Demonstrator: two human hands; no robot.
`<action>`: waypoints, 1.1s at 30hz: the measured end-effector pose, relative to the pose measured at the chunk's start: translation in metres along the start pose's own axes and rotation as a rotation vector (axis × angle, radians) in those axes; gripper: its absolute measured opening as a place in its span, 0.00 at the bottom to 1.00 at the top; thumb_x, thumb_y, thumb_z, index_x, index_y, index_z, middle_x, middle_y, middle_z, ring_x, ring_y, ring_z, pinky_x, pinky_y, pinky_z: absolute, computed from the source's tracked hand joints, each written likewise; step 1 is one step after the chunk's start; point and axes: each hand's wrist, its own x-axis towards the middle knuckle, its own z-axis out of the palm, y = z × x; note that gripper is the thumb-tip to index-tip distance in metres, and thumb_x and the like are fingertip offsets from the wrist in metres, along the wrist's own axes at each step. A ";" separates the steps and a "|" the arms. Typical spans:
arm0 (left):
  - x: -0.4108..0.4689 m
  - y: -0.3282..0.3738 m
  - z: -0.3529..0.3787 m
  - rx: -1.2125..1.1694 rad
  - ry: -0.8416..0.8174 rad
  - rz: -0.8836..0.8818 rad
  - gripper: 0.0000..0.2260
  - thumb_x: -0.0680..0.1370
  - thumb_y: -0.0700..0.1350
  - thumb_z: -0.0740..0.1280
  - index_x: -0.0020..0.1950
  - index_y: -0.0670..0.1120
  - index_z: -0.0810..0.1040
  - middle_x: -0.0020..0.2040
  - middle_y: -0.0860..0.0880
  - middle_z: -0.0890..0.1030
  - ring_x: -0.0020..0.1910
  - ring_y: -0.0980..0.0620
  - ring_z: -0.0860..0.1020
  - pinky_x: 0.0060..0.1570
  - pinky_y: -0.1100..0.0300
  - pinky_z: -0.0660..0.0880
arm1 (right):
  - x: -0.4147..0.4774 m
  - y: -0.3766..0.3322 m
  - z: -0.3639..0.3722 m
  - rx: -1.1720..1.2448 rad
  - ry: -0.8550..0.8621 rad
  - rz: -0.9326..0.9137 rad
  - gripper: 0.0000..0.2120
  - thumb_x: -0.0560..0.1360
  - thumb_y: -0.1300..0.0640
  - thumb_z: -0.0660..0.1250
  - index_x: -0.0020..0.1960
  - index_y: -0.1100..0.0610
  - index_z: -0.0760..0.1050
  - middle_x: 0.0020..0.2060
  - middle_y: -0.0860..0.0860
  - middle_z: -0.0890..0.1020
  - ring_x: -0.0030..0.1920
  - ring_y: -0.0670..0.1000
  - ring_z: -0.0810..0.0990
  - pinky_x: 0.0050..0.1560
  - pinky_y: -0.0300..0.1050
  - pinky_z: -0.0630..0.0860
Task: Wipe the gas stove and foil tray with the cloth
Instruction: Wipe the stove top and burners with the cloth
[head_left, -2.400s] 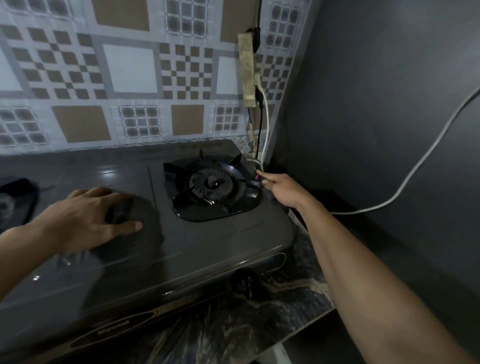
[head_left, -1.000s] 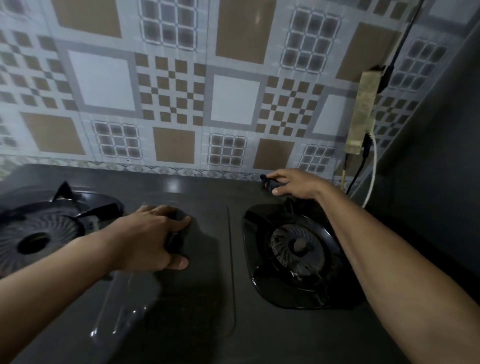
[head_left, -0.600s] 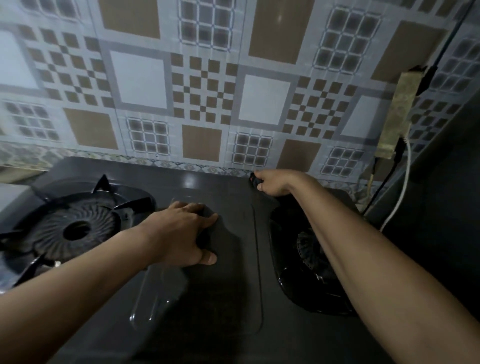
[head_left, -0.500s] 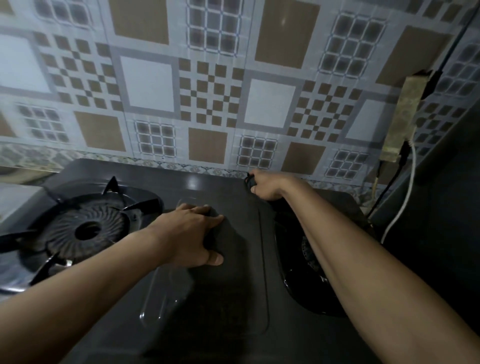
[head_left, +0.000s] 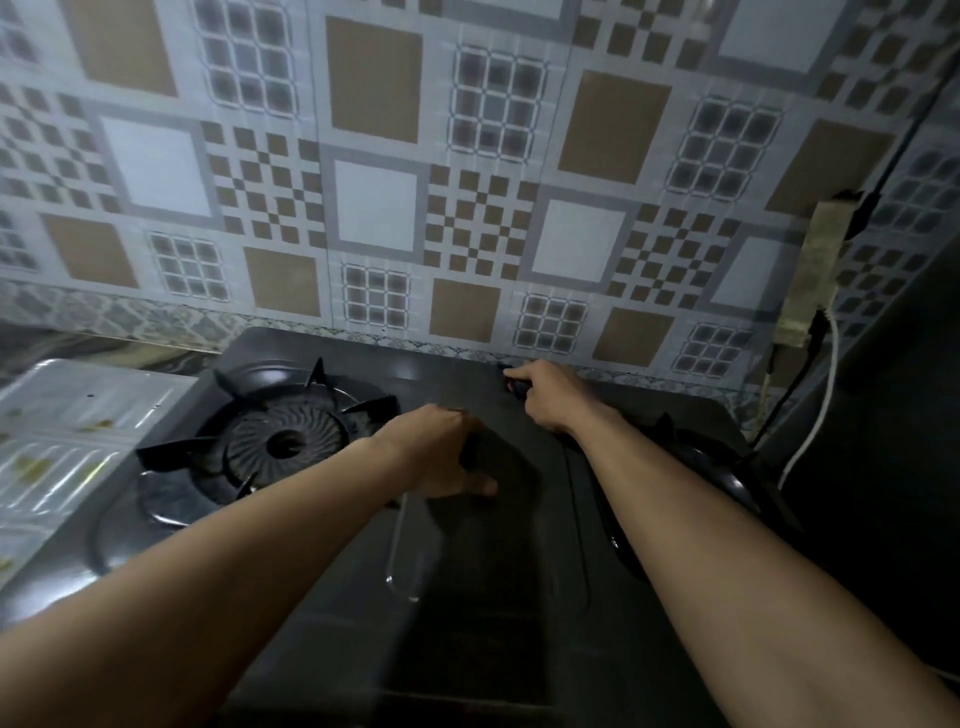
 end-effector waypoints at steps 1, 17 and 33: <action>-0.005 -0.005 -0.002 -0.026 0.032 0.008 0.25 0.73 0.64 0.68 0.66 0.54 0.76 0.59 0.51 0.81 0.58 0.47 0.79 0.56 0.51 0.78 | -0.006 -0.007 -0.002 0.005 -0.009 0.000 0.29 0.78 0.70 0.59 0.74 0.47 0.69 0.74 0.56 0.68 0.67 0.59 0.73 0.60 0.50 0.74; -0.089 -0.130 -0.016 0.135 0.244 -0.021 0.34 0.75 0.71 0.55 0.77 0.55 0.65 0.78 0.44 0.64 0.76 0.40 0.62 0.72 0.41 0.62 | -0.172 -0.131 0.064 0.102 0.013 0.015 0.24 0.79 0.58 0.61 0.74 0.46 0.68 0.65 0.56 0.78 0.65 0.58 0.75 0.60 0.46 0.74; -0.095 -0.170 -0.018 0.230 -0.011 0.083 0.40 0.71 0.77 0.40 0.80 0.62 0.45 0.82 0.48 0.47 0.80 0.40 0.45 0.73 0.32 0.40 | -0.237 -0.221 0.160 -0.045 0.260 0.199 0.25 0.84 0.49 0.47 0.79 0.55 0.57 0.78 0.52 0.61 0.78 0.49 0.56 0.78 0.48 0.49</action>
